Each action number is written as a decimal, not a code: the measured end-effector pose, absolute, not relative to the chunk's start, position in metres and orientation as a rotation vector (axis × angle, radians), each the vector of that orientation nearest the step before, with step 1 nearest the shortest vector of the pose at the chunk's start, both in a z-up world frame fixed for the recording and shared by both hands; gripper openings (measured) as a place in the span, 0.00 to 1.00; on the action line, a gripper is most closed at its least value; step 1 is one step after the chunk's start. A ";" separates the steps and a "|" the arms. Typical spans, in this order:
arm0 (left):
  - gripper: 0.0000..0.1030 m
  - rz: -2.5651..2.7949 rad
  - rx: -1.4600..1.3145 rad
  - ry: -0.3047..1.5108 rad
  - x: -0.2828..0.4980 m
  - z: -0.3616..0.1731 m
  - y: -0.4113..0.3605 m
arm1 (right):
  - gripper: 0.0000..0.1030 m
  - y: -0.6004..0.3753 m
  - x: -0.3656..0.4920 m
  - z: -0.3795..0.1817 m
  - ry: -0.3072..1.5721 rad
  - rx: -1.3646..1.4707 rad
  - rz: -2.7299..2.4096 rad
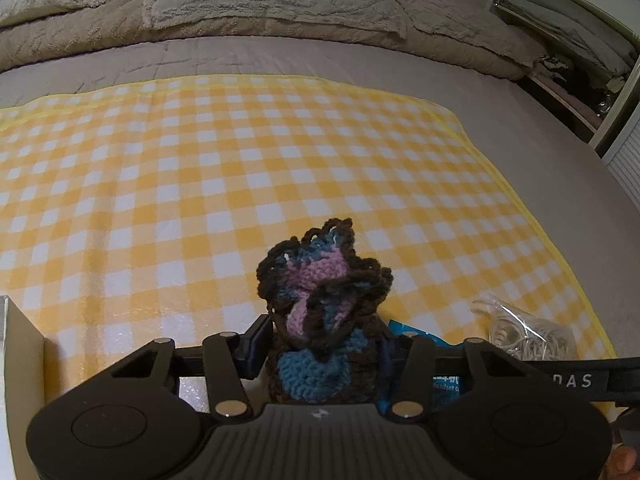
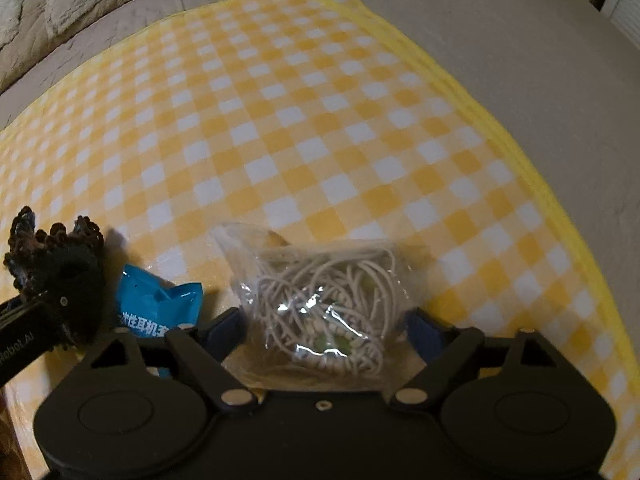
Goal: Organize soft objects
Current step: 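Lift the crocheted piece and cable bag and carry both toward the white box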
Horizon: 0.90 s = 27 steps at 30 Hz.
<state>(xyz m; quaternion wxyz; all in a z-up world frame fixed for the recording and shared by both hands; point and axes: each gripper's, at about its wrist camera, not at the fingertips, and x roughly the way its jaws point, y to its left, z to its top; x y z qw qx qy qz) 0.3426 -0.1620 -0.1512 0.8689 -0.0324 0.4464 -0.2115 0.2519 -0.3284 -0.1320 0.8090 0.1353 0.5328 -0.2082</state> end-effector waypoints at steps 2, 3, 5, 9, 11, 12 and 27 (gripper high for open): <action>0.49 -0.441 -0.070 0.930 0.340 -0.150 -0.161 | 0.79 -0.330 0.250 -0.129 1.136 0.307 -0.435; 0.49 -0.440 -0.070 0.928 0.339 -0.149 -0.161 | 0.78 -0.331 0.249 -0.128 1.136 0.312 -0.432; 0.49 -0.438 -0.069 0.922 0.337 -0.146 -0.159 | 0.77 -0.330 0.248 -0.125 1.135 0.307 -0.424; 0.49 -0.433 -0.062 0.910 0.331 -0.137 -0.158 | 0.76 -0.326 0.242 -0.116 1.115 0.304 -0.407; 0.49 -0.430 -0.057 0.903 0.326 -0.133 -0.158 | 0.76 -0.320 0.237 -0.109 1.097 0.283 -0.398; 0.49 -0.431 -0.054 0.899 0.324 -0.130 -0.158 | 0.76 -0.318 0.235 -0.107 1.087 0.270 -0.393; 0.49 -0.426 -0.036 0.759 0.279 -0.072 -0.143 | 0.76 -0.292 0.200 -0.046 0.886 0.196 -0.315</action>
